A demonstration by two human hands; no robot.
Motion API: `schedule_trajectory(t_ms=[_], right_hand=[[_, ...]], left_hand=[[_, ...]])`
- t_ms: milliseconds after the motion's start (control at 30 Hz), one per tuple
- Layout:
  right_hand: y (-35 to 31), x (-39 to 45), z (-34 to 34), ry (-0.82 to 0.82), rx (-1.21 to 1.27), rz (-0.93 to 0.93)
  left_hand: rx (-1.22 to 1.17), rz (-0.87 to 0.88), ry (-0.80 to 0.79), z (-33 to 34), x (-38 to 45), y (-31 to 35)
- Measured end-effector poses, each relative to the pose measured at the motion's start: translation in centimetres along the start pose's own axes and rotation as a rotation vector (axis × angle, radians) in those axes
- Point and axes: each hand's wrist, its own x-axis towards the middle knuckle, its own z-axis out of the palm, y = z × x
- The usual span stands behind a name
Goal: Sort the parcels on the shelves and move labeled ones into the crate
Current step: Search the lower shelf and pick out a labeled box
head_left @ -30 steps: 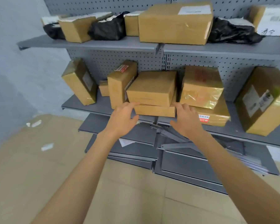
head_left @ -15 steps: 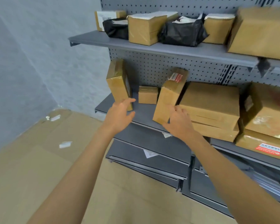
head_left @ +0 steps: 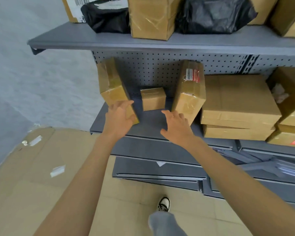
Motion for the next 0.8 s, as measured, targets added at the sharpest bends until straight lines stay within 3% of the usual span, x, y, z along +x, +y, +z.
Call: schedule_trajectory(t_ms=[567,700,800], right_hand=[[-3.9,18.4,4.8,-0.179,0.236,-0.111],[-3.1,20.4,5.8,-0.238,0.318,-0.049],[-3.3,21.4,7.0,-0.318,0.553,0.079]], left_hand=[[0.117,-0.287,0.085,1.2,14.7,-4.7],[-0.008,-0.402,0.172,0.5,15.0,-7.1],[-0.279,-0.479,0.163,-1.2,14.4,-10.7]])
